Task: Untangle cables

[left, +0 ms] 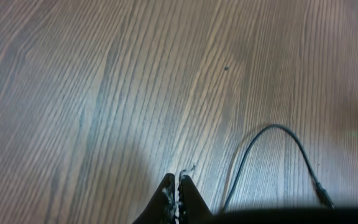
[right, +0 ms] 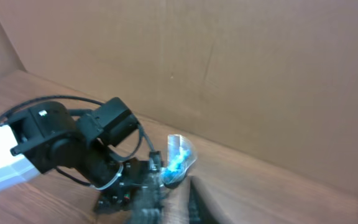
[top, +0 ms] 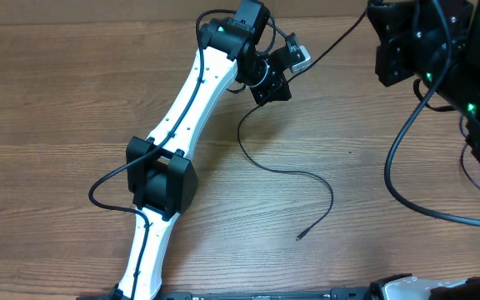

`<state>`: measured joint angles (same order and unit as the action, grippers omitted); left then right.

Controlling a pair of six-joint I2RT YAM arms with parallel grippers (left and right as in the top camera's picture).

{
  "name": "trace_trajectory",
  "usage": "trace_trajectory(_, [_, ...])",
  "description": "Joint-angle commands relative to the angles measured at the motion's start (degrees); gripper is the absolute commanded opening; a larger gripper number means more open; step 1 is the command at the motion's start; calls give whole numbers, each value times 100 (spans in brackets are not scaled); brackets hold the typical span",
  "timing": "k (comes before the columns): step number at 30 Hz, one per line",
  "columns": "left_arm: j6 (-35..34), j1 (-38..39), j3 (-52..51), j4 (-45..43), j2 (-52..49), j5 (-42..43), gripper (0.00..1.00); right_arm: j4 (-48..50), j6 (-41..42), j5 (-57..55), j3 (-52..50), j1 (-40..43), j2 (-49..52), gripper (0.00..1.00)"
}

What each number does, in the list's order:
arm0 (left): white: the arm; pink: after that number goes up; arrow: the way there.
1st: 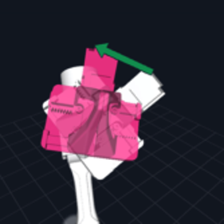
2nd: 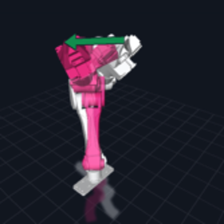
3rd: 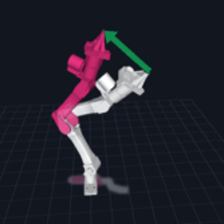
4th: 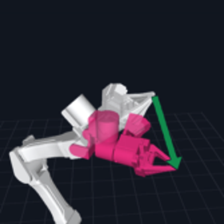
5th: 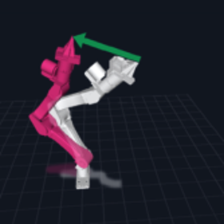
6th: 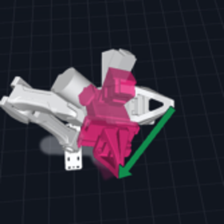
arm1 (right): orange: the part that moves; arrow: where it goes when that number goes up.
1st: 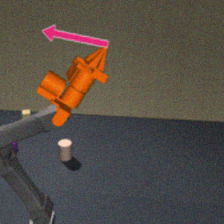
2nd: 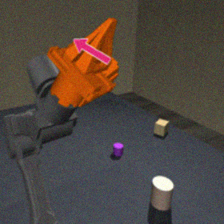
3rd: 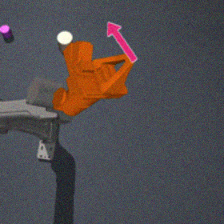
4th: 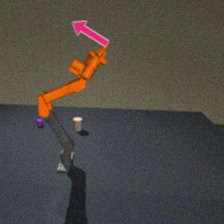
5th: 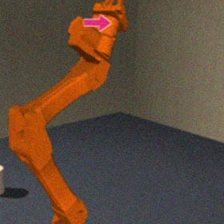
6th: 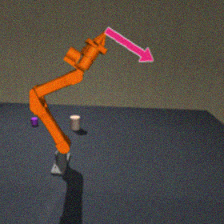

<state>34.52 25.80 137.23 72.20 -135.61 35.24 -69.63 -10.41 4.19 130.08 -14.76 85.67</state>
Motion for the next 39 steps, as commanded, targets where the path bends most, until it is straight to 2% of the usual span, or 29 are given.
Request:
trace_trajectory(1, [-590,-87,181,107,199,13,4,-2,-26,-175,153,15,-37,100])
trace_trajectory(7, [-1169,-592,1366,824,540,-24,4,-15,-4,-221,151,181,234,100])
trace_trajectory(10, [-1578,-916,1880,1047,813,-391,4,-48,-2,-136,151,210,503,100])
trace_trajectory(11, [-1668,-999,1965,1082,896,-505,4,-59,-2,-55,151,210,595,100])
trace_trajectory(14, [-1832,-1274,2111,1189,1224,-763,4,-103,61,525,151,153,935,83])
trace_trajectory(17, [-1860,-1502,2111,1196,1467,-1021,4,-166,52,992,151,-85,1244,82])
trace_trajectory(21, [-2249,-1716,2111,1193,1545,-1147,4,-197,-284,1054,151,-535,1626,85])
trace_trajectory(24, [-3062,-1801,2111,1143,1534,-1207,4,-343,-1272,1408,129,-879,1897,87])
trace_trajectory(26, [-4109,-1829,2111,1005,1534,-1453,4,-424,-1891,1456,68,-1099,2026,89])
trace_trajectory(28, [-4843,-1834,2111,857,1534,-1722,4,-411,-2288,1432,-24,-1281,2127,89])
trace_trajectory(37, [-6811,-1829,2111,511,1534,-2822,4,293,-2702,1620,-411,-1604,2205,85])
trace_trajectory(39, [-6966,-1827,2111,511,1534,-2817,4,452,-2817,1766,-503,-1633,2205,85])
